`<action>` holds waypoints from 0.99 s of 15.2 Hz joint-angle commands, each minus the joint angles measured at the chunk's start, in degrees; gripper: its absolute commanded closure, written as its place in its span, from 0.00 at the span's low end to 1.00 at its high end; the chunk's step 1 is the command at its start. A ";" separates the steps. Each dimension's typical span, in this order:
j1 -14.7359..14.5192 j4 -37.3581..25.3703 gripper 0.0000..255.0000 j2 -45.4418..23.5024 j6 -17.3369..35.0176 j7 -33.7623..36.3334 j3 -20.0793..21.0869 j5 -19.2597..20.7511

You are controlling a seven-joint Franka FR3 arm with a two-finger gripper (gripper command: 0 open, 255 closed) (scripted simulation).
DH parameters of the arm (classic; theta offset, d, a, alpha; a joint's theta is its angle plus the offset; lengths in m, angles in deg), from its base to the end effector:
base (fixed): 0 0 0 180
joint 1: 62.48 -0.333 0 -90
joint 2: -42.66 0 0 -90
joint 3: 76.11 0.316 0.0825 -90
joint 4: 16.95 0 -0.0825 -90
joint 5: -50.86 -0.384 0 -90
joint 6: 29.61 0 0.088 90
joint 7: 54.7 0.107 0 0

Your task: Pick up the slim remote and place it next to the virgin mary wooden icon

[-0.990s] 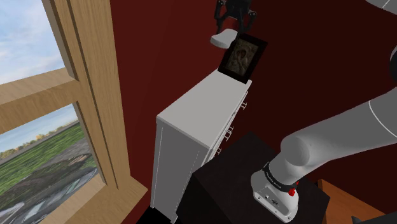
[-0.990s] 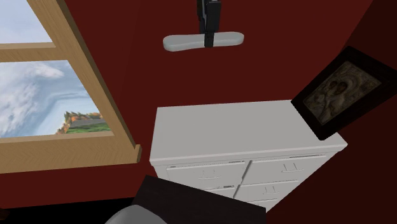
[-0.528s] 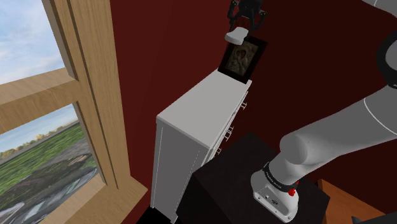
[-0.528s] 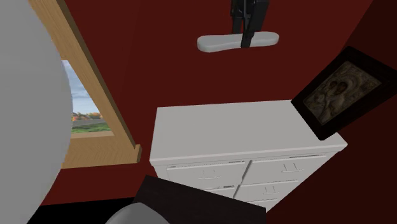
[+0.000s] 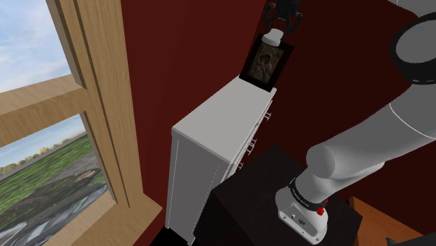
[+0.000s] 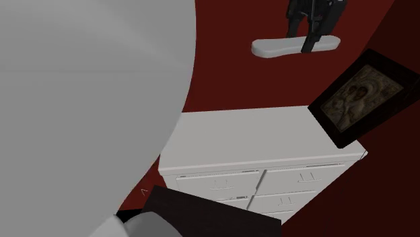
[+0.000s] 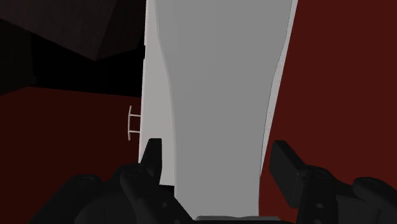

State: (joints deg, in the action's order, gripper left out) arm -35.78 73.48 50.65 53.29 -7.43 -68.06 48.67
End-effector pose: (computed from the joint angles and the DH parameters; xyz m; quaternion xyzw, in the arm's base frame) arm 0.4742 -0.1489 0.6827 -0.8400 0.5425 -0.0009 0.0098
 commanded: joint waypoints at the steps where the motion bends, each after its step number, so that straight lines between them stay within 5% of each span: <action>1: 0.94 -3.08 1.00 -2.83 -0.29 -2.18 -1.17 0.53; 12: 6.89 -25.99 1.00 -20.59 -5.70 -13.74 -6.74 1.37; 15: 6.94 -21.07 1.00 -18.88 -2.49 -13.81 -6.73 1.34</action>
State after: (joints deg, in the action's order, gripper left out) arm -28.88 51.49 31.58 50.00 -21.14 -74.77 50.02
